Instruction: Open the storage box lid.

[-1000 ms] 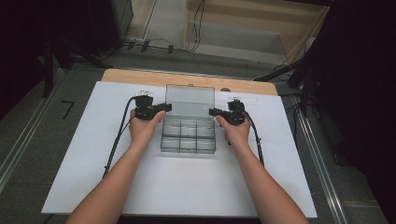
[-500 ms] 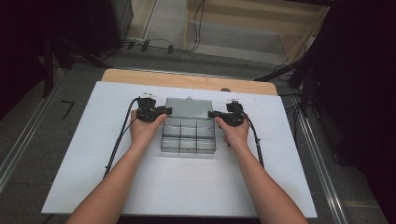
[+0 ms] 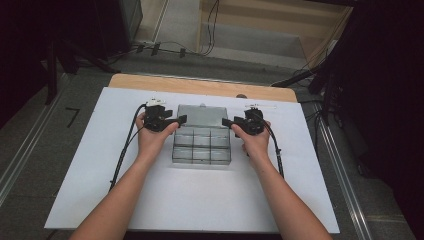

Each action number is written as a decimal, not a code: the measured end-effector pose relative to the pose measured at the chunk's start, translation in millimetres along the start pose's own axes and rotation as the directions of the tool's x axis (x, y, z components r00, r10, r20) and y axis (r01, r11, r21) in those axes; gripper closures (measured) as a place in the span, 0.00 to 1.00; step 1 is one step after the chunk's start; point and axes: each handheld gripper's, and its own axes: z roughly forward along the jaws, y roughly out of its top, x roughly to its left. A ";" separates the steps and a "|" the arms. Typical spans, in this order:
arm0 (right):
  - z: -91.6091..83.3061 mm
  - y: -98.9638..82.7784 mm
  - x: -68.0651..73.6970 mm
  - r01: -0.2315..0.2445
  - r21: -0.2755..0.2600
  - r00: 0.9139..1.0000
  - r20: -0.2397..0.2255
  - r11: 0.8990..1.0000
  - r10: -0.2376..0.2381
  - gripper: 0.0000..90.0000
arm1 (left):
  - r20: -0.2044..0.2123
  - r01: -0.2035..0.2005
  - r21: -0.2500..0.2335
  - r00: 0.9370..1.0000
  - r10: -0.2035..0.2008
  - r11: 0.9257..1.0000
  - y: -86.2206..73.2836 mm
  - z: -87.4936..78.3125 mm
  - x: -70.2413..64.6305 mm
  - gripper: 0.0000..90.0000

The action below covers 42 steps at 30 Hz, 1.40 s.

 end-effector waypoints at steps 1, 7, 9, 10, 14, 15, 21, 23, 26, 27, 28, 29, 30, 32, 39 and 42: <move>-3.4 -0.2 0.2 0.007 -0.011 1.000 0.001 1.000 -0.007 0.30 | 0.008 -0.002 -0.009 1.000 0.002 1.000 0.5 -4.7 -0.8 0.19; -23.2 -6.6 0.7 0.045 -0.040 0.999 0.002 0.998 -0.045 0.16 | 0.040 -0.035 -0.033 0.999 0.036 0.999 -2.9 -26.9 -4.2 0.02; -30.4 -9.9 0.5 0.044 -0.045 0.999 -0.008 0.998 -0.045 0.10 | 0.064 -0.037 -0.048 0.997 0.040 0.998 -5.3 -33.7 -4.9 0.00; -34.1 -11.6 0.0 0.053 -0.046 0.998 -0.022 0.998 -0.054 0.09 | 0.076 -0.041 -0.054 0.996 0.045 0.998 -6.7 -37.7 -5.3 0.00; -49.5 -18.0 -0.8 0.078 -0.069 0.996 -0.043 0.995 -0.082 0.05 | 0.091 -0.061 -0.070 0.994 0.067 0.996 -12.9 -51.5 -8.4 0.00; -53.8 -20.4 -0.8 0.088 -0.076 0.995 -0.049 0.993 -0.092 0.03 | 0.093 -0.063 -0.071 0.993 0.069 0.996 -13.9 -53.7 -9.0 0.00; -69.8 -29.8 1.8 0.136 -0.088 0.990 -0.035 0.987 -0.140 0.00 | 0.104 -0.089 -0.093 0.990 0.099 0.992 -18.6 -70.4 -15.1 0.00; -75.2 -32.3 3.5 0.164 -0.089 0.985 -0.033 0.983 -0.167 0.00 | 0.106 -0.097 -0.099 0.988 0.108 0.990 -20.5 -73.7 -16.8 0.00; -82.7 -35.8 5.4 0.184 -0.099 0.982 -0.033 0.978 -0.188 0.00 | 0.111 -0.105 -0.103 0.987 0.117 0.989 -25.8 -78.5 -18.3 0.00; -85.6 -37.5 6.3 0.186 -0.099 0.981 -0.034 0.977 -0.190 0.00 | 0.112 -0.102 -0.106 0.987 0.114 0.989 -27.4 -79.4 -18.5 0.00; -87.3 -38.6 6.6 0.193 -0.101 0.980 -0.034 0.976 -0.197 0.00 | 0.113 -0.103 -0.105 0.987 0.115 0.989 -29.3 -80.7 -18.2 0.00; -89.5 -40.1 7.2 0.201 -0.102 0.978 -0.030 0.974 -0.205 0.00 | 0.114 -0.098 -0.108 0.987 0.110 0.989 -31.9 -82.6 -18.2 0.00; -92.1 -42.3 8.2 0.212 -0.099 0.976 -0.024 0.972 -0.215 0.00 | 0.117 -0.095 -0.112 0.987 0.108 0.989 -33.6 -83.6 -18.0 0.00; -95.1 -45.9 9.5 0.224 -0.098 0.974 -0.023 0.970 -0.227 0.00 | 0.108 -0.098 -0.113 0.988 0.110 0.989 -37.8 -86.6 -17.8 0.00; -105.6 -61.5 12.9 0.257 -0.087 0.964 -0.040 0.962 -0.262 0.00 | 0.113 -0.112 -0.116 0.986 0.125 0.987 -46.2 -97.8 -18.8 0.00; -112.2 -68.2 13.1 0.261 -0.089 0.963 -0.046 0.961 -0.266 0.00 | 0.103 -0.127 -0.120 0.985 0.140 0.985 -49.2 -103.2 -21.0 0.00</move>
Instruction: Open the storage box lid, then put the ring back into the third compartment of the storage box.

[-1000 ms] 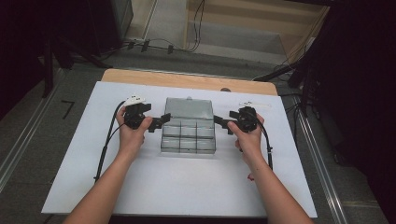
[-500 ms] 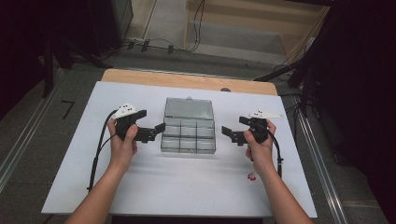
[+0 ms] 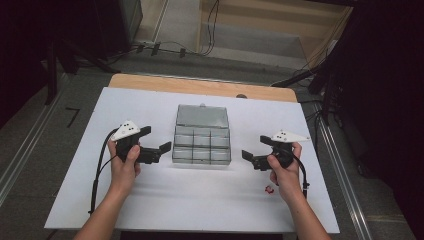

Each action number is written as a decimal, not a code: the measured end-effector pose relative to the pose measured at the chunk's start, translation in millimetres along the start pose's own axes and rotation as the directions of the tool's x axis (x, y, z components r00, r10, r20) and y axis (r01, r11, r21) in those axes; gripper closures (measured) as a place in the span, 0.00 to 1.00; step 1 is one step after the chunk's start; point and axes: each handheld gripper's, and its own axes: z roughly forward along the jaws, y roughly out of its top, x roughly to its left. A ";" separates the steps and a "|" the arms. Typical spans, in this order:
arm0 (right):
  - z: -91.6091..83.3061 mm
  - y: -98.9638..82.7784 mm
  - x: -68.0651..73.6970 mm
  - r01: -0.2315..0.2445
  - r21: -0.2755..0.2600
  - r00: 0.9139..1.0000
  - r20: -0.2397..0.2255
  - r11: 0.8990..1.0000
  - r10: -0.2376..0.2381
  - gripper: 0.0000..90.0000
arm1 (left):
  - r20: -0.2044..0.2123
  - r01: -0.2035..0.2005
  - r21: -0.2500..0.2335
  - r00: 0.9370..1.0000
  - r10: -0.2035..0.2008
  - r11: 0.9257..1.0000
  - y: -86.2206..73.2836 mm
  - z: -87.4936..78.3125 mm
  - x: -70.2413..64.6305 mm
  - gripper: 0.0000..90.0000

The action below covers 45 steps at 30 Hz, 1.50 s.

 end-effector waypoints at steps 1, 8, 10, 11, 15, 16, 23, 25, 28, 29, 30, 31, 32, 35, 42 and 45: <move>-2.1 -1.5 0.5 0.003 0.002 1.000 0.002 1.000 -0.003 0.00 | 0.002 -0.006 0.001 1.000 0.006 1.000 -1.0 -1.7 -0.7 0.00; -19.3 -12.1 2.9 0.002 0.000 1.000 -0.001 1.000 -0.002 0.00 | 0.005 -0.004 -0.014 1.000 0.004 1.000 -9.8 -15.9 -5.5 0.00; -22.8 -15.6 3.9 0.006 -0.005 1.000 0.001 1.000 -0.006 0.00 | 0.012 -0.010 -0.014 1.000 0.010 1.000 -13.3 -19.6 -7.1 0.00; -24.6 -17.2 4.8 0.006 -0.002 1.000 -0.001 1.000 -0.006 0.00 | 0.010 -0.014 -0.011 1.000 0.014 1.000 -14.9 -21.3 -7.7 0.00; -31.4 -22.8 7.7 0.019 -0.004 1.000 0.014 1.000 -0.019 0.00 | 0.007 -0.017 -0.013 1.000 0.017 1.000 -21.1 -28.3 -8.4 0.00; -33.3 -23.9 7.9 0.021 -0.007 1.000 0.013 1.000 -0.020 0.00 | 0.004 -0.018 -0.012 1.000 0.018 1.000 -22.6 -29.9 -8.4 0.00; -49.1 -36.0 7.2 0.009 -0.017 1.000 0.024 1.000 -0.008 0.00 | -0.003 -0.020 -0.015 1.000 0.020 1.000 -29.0 -41.6 -10.5 0.00; -53.2 -39.7 6.6 0.002 -0.019 1.000 0.021 1.000 -0.002 0.00 | 0.003 -0.020 -0.013 1.000 0.020 1.000 -31.2 -45.0 -12.3 0.00; -59.7 -45.3 5.8 0.010 -0.006 0.999 0.031 1.000 -0.010 0.00 | 0.006 -0.024 -0.010 1.000 0.024 1.000 -34.1 -49.2 -13.9 0.00; -61.4 -46.4 5.1 0.017 -0.001 0.999 0.031 1.000 -0.017 0.00 | 0.006 -0.022 -0.012 1.000 0.022 1.000 -35.0 -50.7 -13.8 0.00; -63.5 -47.3 4.6 0.019 0.002 0.999 0.035 1.000 -0.019 0.00 | 0.004 -0.021 -0.013 1.000 0.021 1.000 -35.6 -52.0 -13.5 0.00; -65.2 -48.1 4.5 0.011 0.002 0.999 0.038 1.000 -0.011 0.00 | 0.003 -0.019 -0.018 1.000 0.020 1.000 -36.9 -53.9 -12.7 0.00; -67.8 -49.3 3.4 0.008 0.002 0.999 0.039 1.000 -0.008 0.00 | 0.000 -0.017 -0.019 1.000 0.017 1.000 -38.1 -55.4 -12.2 0.00; -72.4 -53.0 2.4 -0.002 0.005 0.999 0.044 1.000 0.001 0.00 | -0.010 -0.011 -0.015 1.000 0.011 1.000 -41.4 -59.5 -10.1 0.00; -76.2 -63.8 5.0 0.006 0.051 1.000 0.007 0.999 -0.007 0.00 | -0.015 -0.001 -0.014 1.000 0.001 1.000 -49.3 -68.0 -9.3 0.00; -76.7 -64.1 6.1 -0.002 0.056 1.000 -0.013 0.998 0.003 0.02 | -0.016 0.003 -0.017 1.000 -0.003 1.000 -52.1 -72.2 -7.8 0.00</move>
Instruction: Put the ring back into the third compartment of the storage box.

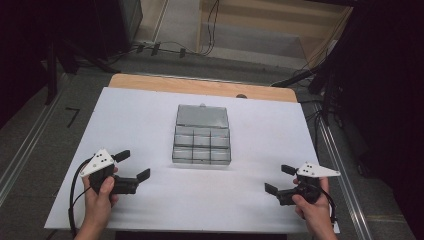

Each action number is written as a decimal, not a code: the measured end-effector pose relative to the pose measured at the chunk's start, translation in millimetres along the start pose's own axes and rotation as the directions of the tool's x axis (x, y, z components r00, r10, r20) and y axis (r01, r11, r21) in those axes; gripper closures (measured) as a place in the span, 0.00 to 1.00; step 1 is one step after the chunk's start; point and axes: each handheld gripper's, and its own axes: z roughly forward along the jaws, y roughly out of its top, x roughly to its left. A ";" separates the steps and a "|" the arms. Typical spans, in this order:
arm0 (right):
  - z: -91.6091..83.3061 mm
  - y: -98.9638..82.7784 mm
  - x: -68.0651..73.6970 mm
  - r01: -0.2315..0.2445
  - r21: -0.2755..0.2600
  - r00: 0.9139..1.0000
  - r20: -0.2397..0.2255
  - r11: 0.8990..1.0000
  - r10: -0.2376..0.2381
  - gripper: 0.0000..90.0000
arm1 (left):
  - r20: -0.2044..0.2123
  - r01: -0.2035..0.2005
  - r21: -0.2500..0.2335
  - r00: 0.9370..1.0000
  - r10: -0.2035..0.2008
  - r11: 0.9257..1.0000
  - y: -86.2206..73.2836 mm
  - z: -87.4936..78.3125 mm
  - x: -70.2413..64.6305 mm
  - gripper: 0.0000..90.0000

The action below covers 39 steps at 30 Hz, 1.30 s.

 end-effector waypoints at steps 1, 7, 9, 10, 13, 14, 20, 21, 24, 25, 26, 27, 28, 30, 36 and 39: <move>-0.7 0.2 0.4 -0.004 -0.004 1.000 0.010 1.000 0.004 0.08 | 0.000 0.005 -0.007 1.000 -0.005 1.000 -0.9 -2.5 0.8 0.00; -4.7 2.5 -1.5 -0.003 -0.009 1.000 0.014 1.000 0.003 0.27 | -0.014 0.031 -0.025 0.999 -0.031 0.999 -4.6 -11.3 7.6 0.00; -4.1 1.4 -3.2 0.002 0.016 0.999 0.042 1.000 -0.002 0.36 | -0.022 0.037 -0.026 0.999 -0.037 0.999 -5.1 -12.3 10.0 0.00; -3.7 0.7 -4.4 -0.001 0.024 0.999 0.040 1.000 0.000 0.39 | -0.026 0.037 -0.027 0.999 -0.038 0.999 -5.7 -12.3 11.2 0.00; -2.8 -1.9 -7.9 -0.005 0.053 0.999 0.040 0.999 0.003 0.50 | -0.028 0.043 -0.024 0.999 -0.043 0.999 -6.4 -12.0 12.1 0.00; -2.6 -2.4 -8.0 -0.003 0.057 0.999 0.040 0.998 0.001 0.53 | -0.028 0.042 -0.023 0.999 -0.043 0.999 -6.4 -11.6 12.5 0.00; 1.6 -6.8 -11.8 0.017 0.102 0.999 0.043 0.995 -0.022 0.65 | -0.029 0.048 -0.014 0.998 -0.049 0.999 -8.0 -9.8 13.6 0.00; 1.8 -7.3 -12.1 0.006 0.109 0.999 0.044 0.994 -0.011 0.65 | -0.031 0.049 -0.014 0.998 -0.050 0.999 -8.1 -9.9 13.7 0.00; 1.5 -8.4 -12.1 -0.020 0.122 0.998 0.058 0.992 0.013 0.67 | -0.034 0.051 -0.014 0.998 -0.051 0.999 -8.3 -10.8 14.7 0.00; 1.2 -9.5 -11.0 -0.032 0.122 0.998 0.052 0.992 0.025 0.67 | -0.036 0.051 -0.013 0.998 -0.051 0.999 -8.4 -11.0 14.9 0.00; 1.1 -10.4 -9.6 -0.036 0.121 0.998 0.052 0.992 0.030 0.67 | -0.036 0.051 -0.013 0.998 -0.052 0.999 -8.5 -11.0 15.4 0.00; 1.1 -12.3 -7.2 -0.035 0.129 0.998 0.055 0.991 0.028 0.69 | -0.037 0.052 -0.013 0.998 -0.053 0.999 -8.5 -11.0 15.5 0.00; 1.1 -13.7 -5.7 -0.039 0.131 0.998 0.060 0.991 0.032 0.70 | -0.038 0.051 -0.012 0.998 -0.052 0.999 -8.6 -10.9 15.8 0.00; 1.3 -17.4 -3.7 -0.053 0.142 0.997 0.065 0.988 0.044 0.71 | -0.038 0.050 -0.010 0.998 -0.051 0.999 -8.8 -10.4 15.8 0.00; 6.4 -22.5 -0.6 -0.074 0.164 0.995 0.079 0.984 0.061 0.75 | -0.034 0.053 -0.012 0.998 -0.054 0.999 -8.9 -9.9 15.1 0.00; 8.5 -22.8 0.1 -0.076 0.172 0.994 0.088 0.982 0.061 0.78 | -0.036 0.053 -0.010 0.998 -0.053 0.999 -8.9 -9.9 15.4 0.00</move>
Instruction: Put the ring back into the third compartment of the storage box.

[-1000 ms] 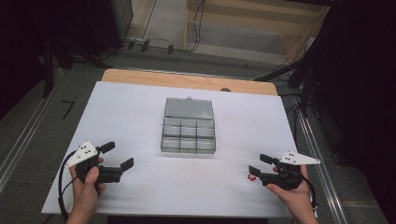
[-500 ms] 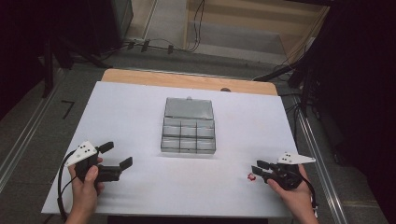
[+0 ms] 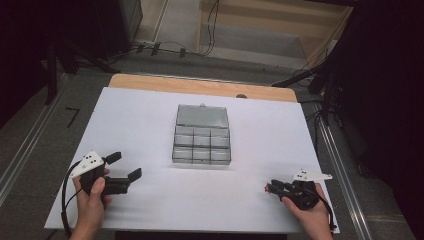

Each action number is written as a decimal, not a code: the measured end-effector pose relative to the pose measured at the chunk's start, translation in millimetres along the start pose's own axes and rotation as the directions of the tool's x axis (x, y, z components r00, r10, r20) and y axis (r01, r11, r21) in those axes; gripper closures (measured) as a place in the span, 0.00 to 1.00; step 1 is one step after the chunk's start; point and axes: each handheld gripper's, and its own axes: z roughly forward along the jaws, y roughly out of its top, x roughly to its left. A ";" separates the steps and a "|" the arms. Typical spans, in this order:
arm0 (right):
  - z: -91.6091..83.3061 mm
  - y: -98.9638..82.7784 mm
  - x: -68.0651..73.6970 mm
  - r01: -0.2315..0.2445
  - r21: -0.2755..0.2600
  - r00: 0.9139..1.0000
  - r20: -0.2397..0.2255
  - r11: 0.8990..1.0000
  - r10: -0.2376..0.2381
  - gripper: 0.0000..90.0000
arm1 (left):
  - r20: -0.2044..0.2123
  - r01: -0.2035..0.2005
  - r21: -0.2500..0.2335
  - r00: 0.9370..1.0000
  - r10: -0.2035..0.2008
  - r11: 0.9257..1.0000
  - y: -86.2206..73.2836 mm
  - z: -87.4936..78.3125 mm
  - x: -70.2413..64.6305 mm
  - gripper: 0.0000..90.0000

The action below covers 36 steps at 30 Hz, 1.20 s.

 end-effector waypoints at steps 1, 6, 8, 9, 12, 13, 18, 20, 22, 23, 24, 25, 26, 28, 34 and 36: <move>0.7 -0.4 -0.5 0.003 0.001 1.000 0.005 1.000 -0.004 0.78 | 0.001 0.001 0.001 1.000 -0.001 1.000 -0.1 0.2 -0.1 0.00; 4.6 -0.8 -3.1 -0.004 -0.006 1.000 0.024 1.000 0.004 0.80 | 0.002 -0.002 0.009 1.000 0.002 1.000 -0.9 2.6 -0.6 0.00; 6.2 -0.6 -3.7 -0.007 -0.009 1.000 0.028 1.000 0.008 0.82 | 0.001 -0.004 0.012 1.000 0.004 1.000 -1.0 3.1 -0.8 0.00; 6.9 -0.7 -3.7 -0.009 -0.008 0.999 0.031 1.000 0.009 0.82 | 0.002 -0.005 0.012 1.000 0.005 1.000 -1.0 3.3 -0.8 0.00; 9.0 -0.9 -5.1 -0.010 -0.012 0.999 0.031 1.000 0.010 0.84 | 0.001 -0.003 0.012 1.000 0.003 1.000 -1.0 3.1 -0.7 0.00; 8.8 -0.9 -5.4 -0.011 -0.013 0.999 0.033 1.000 0.011 0.85 | 0.000 -0.004 0.014 1.000 0.004 1.000 -1.0 3.0 -0.7 0.00; 7.9 -2.0 -7.6 -0.011 -0.014 0.999 0.034 1.000 0.012 0.92 | 0.003 -0.004 0.016 1.000 0.004 1.000 -1.4 3.8 -0.8 0.00; 7.7 -1.6 -7.3 -0.007 -0.011 0.999 0.037 1.000 0.007 0.93 | 0.003 -0.005 0.017 1.000 0.005 1.000 -1.4 3.9 -0.8 0.00; 7.5 -1.3 -6.8 -0.001 -0.012 0.999 0.042 1.000 0.001 0.93 | 0.003 -0.003 0.016 1.000 0.003 1.000 -1.3 3.6 -0.8 0.00; 7.4 -1.2 -6.6 0.000 -0.012 0.999 0.042 1.000 0.001 0.93 | 0.003 -0.004 0.014 1.000 0.004 1.000 -1.2 3.5 -0.8 0.00; 7.0 -1.1 -6.6 -0.001 -0.011 0.999 0.041 1.000 0.002 0.93 | 0.002 -0.004 0.015 1.000 0.004 1.000 -1.2 3.3 -0.7 0.00; 6.5 -1.0 -6.9 0.000 -0.011 0.999 0.040 1.000 0.001 0.93 | 0.002 -0.004 0.015 1.000 0.004 1.000 -1.1 3.2 -0.7 0.00; 5.9 -0.9 -7.2 0.002 -0.015 0.999 0.042 1.000 -0.001 0.93 | 0.002 -0.004 0.015 1.000 0.004 1.000 -1.1 3.2 -0.7 0.00; 4.5 -0.5 -7.1 0.000 -0.019 0.999 0.043 1.000 0.001 0.93 | 0.002 -0.003 0.015 1.000 0.003 1.000 -1.1 3.3 -0.7 0.00; 0.9 1.4 -6.9 0.005 -0.037 0.999 0.042 0.999 -0.004 0.93 | 0.005 -0.004 0.012 1.000 0.004 1.000 -1.2 3.6 -1.0 0.00; 0.6 2.4 -6.0 0.013 -0.043 0.999 0.039 0.999 -0.012 0.93 | 0.006 -0.005 0.010 1.000 0.004 1.000 -1.2 3.5 -1.2 0.00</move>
